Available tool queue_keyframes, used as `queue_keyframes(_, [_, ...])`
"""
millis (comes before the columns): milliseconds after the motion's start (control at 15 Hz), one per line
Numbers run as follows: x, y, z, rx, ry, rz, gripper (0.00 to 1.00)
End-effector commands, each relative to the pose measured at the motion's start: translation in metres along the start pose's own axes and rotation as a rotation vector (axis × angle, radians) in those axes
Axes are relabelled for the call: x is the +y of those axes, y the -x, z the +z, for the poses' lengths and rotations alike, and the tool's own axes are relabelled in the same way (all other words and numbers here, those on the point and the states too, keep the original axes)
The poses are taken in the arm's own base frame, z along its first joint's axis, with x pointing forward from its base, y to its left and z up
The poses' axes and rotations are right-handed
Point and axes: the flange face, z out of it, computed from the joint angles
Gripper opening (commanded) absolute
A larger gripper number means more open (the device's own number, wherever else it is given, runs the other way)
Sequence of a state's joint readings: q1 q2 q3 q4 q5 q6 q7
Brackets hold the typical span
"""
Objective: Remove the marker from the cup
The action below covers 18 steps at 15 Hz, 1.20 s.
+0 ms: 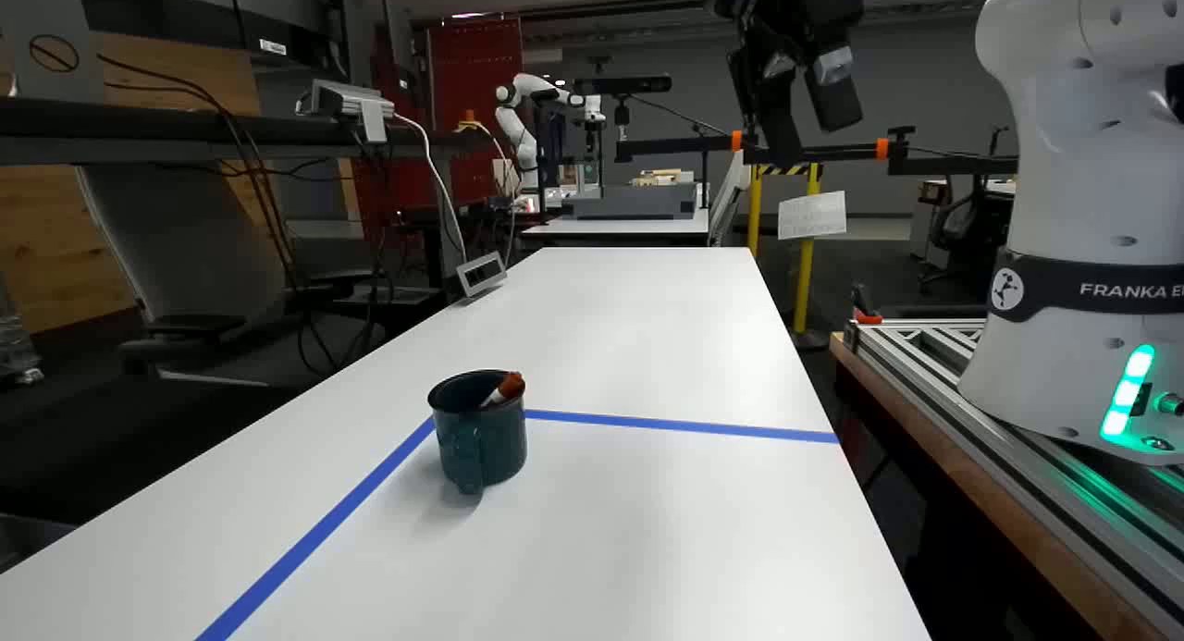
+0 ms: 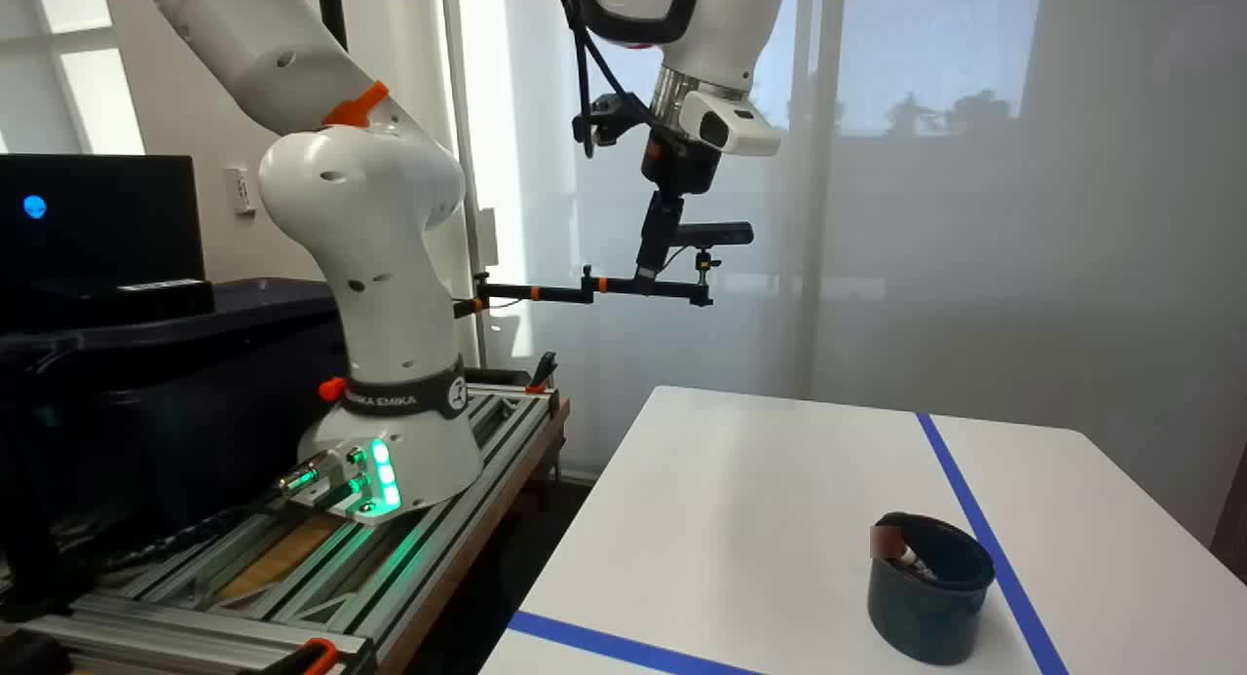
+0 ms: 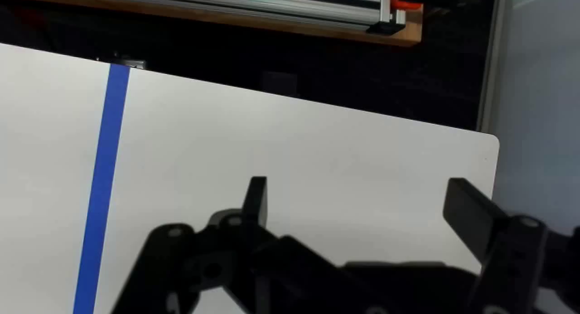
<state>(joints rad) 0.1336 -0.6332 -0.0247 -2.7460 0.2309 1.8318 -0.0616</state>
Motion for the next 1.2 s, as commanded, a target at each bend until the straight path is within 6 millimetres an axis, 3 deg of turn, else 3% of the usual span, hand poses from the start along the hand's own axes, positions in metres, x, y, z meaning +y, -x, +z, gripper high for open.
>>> queue_keyframes(0, [0.000, 0.000, -0.001, -0.001, 0.000, 0.000, 1.00])
queue_keyframes(400, [0.000, 0.000, -0.001, 0.000, 0.000, 0.000, 1.00])
queue_keyframes(533, [0.008, -0.010, 0.000, 0.003, 0.015, 0.002, 1.00])
queue_keyframes(800, [0.037, -0.037, -0.004, 0.014, 0.084, -0.001, 1.00])
queue_keyframes(1133, [0.090, -0.083, -0.009, -0.008, 0.206, -0.006, 1.00])
